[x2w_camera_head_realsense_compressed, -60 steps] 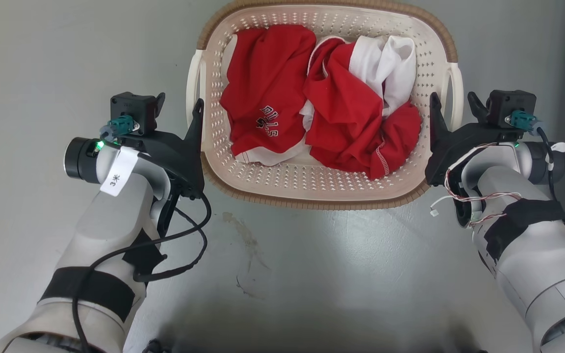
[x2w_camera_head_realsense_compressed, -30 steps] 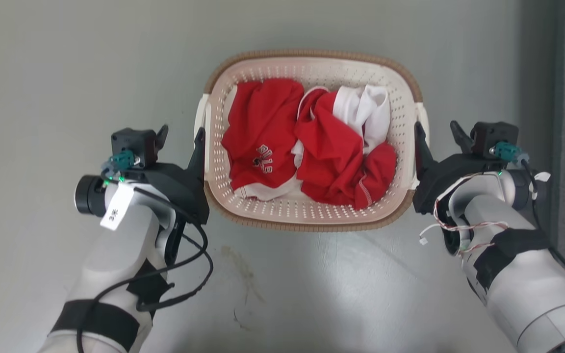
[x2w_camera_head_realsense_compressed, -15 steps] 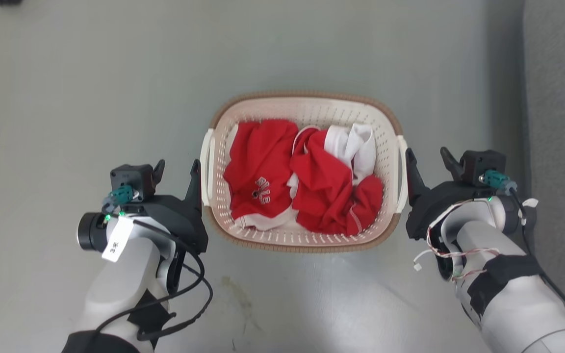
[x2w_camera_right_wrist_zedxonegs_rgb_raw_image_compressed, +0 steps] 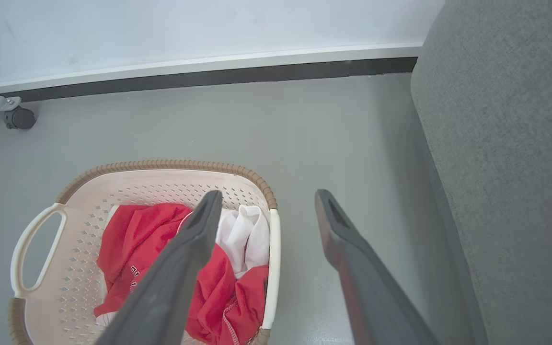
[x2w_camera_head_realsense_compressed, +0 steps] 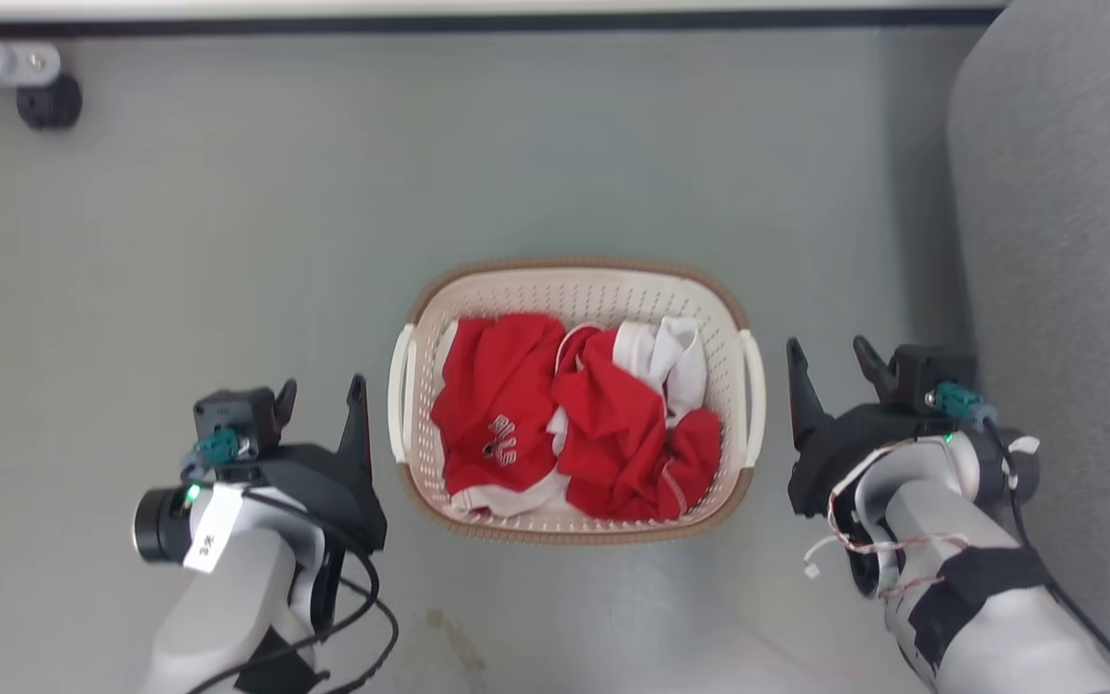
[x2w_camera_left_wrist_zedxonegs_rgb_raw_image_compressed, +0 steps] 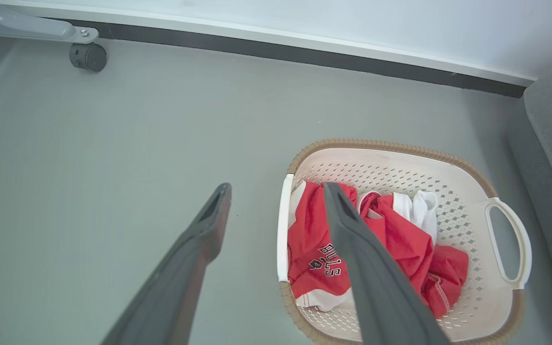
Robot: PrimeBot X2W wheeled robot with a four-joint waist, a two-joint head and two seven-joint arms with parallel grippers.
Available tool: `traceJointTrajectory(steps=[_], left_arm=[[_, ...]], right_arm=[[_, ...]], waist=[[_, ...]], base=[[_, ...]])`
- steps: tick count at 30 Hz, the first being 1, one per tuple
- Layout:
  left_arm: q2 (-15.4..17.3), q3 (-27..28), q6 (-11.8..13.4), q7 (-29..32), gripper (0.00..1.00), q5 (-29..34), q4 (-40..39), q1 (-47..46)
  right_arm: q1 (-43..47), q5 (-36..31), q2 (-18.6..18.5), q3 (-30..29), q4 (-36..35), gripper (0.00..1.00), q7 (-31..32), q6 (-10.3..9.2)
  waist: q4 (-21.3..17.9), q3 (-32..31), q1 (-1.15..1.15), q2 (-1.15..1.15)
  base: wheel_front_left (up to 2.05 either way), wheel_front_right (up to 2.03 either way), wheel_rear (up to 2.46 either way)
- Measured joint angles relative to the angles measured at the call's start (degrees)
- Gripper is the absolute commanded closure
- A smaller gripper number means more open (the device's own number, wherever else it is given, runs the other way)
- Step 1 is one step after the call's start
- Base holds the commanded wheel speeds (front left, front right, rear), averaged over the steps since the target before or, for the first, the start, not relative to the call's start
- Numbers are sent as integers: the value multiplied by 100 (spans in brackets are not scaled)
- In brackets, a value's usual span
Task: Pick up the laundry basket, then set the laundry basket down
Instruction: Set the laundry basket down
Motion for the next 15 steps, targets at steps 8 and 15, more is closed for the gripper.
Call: traceJointTrajectory(steps=[8, 15], left_arm=[[67, 130, 96, 0, 0, 85, -164, 473], [67, 181, 145, 0, 0, 143, -304, 774]], right_arm=[[411, -111, 55, -107, -125, 0, 0, -32], [728, -213, 65, -162, -247, 0, 0, -73]], waist=[[-168, -512, 0, 0], [-304, -844, 0, 0]], base=[[0, 0, 0], [0, 0, 0]])
